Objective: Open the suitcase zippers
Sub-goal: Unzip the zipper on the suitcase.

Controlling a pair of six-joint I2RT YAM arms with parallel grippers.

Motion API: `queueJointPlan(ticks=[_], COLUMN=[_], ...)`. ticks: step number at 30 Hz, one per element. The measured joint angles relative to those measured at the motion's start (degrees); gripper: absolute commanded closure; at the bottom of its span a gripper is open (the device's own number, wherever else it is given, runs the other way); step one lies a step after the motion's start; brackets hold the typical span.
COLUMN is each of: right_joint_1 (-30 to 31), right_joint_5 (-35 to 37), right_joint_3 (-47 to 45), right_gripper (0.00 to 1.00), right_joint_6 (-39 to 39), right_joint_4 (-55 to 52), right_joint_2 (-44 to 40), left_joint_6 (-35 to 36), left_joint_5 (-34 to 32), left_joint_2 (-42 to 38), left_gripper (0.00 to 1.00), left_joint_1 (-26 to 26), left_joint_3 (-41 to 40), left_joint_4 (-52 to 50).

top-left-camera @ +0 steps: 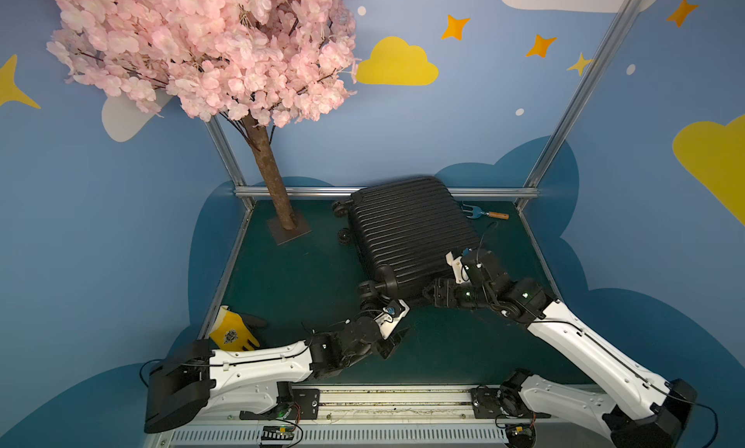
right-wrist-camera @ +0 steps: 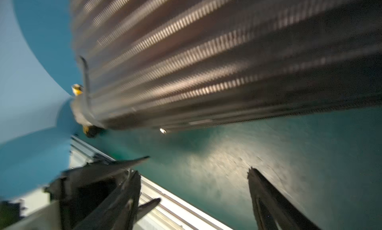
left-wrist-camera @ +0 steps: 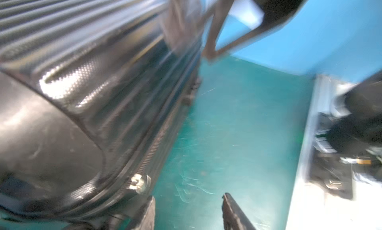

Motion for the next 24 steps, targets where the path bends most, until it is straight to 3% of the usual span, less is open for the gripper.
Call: queueJointPlan(ticks=[4,7,13,19,24], right_joint_1=[11.4,19.6,34.1,34.8,34.8], right_joint_5=[6.3,12.0,30.6,46.0,52.1], right_joint_3=[-2.4,-6.4,-23.7,-29.4,-29.1], right_gripper=[0.23,0.24,0.30,0.32,0.38], right_joint_6=[-2.8,-2.8,-7.8,-14.1,-18.1], right_joint_4=[-3.0,0.9,30.2,61.2,78.3], right_joint_2=[-3.4,-3.1,4.0,17.5,22.8], left_joint_6=[-5.2,-10.1,-14.9,-16.9,-17.7], left_joint_5=[0.4,-1.6,-4.5,-2.7,-1.6], left_joint_2=[-12.0,-18.5,-22.2,-20.2,-21.1], left_gripper=[0.30,0.30,0.30,0.30,0.30], left_joint_1=[-0.2,3.6,13.2,18.3,18.9], left_joint_3=[0.9,5.0,12.3,12.9,12.9], left_joint_4=[-12.3,-22.0,-31.0,-34.2,-34.4])
